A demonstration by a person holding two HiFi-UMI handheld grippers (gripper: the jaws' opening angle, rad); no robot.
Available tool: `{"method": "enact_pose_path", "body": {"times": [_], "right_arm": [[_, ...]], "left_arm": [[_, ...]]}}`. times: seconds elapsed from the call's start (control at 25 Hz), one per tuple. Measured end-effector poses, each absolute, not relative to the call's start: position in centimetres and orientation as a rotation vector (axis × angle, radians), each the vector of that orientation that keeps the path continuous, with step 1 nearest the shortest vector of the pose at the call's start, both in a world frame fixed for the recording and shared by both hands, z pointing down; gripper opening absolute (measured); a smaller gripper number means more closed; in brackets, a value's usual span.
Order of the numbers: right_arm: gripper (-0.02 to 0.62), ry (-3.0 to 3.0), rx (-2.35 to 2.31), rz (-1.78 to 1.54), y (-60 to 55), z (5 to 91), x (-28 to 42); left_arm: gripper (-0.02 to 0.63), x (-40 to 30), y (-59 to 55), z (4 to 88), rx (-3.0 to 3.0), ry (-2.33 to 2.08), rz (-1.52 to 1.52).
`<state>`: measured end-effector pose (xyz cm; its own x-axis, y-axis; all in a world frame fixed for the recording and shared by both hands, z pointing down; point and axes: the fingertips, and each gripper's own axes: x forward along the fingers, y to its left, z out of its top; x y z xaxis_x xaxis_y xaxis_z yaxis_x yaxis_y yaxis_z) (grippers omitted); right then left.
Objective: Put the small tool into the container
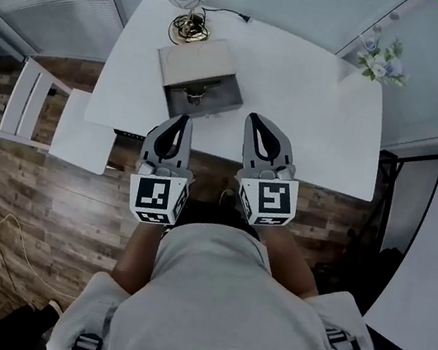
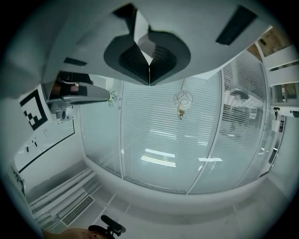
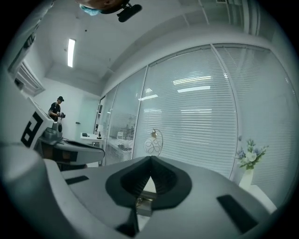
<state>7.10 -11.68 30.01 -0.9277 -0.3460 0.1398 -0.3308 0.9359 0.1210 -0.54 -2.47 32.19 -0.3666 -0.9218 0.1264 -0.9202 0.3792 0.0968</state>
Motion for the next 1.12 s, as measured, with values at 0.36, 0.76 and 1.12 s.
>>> {"method": "enact_pose_path", "body": {"times": [0.36, 0.76, 1.12], "right_arm": [[0.026, -3.028, 0.435, -0.176, -12.5, 26.4, 7.9], [0.026, -3.050, 0.361, -0.130, -13.4, 25.7, 6.9], [0.026, -3.078, 0.328, -0.119, -13.8, 25.1, 7.3]], "left_arm": [[0.025, 0.3, -3.1, 27.9, 1.631, -2.580, -0.056], [0.025, -0.6, -3.0, 26.7, 1.548, -2.652, -0.059], [0.025, -0.3, -3.2, 26.4, 1.525, -2.667, -0.047]]}}
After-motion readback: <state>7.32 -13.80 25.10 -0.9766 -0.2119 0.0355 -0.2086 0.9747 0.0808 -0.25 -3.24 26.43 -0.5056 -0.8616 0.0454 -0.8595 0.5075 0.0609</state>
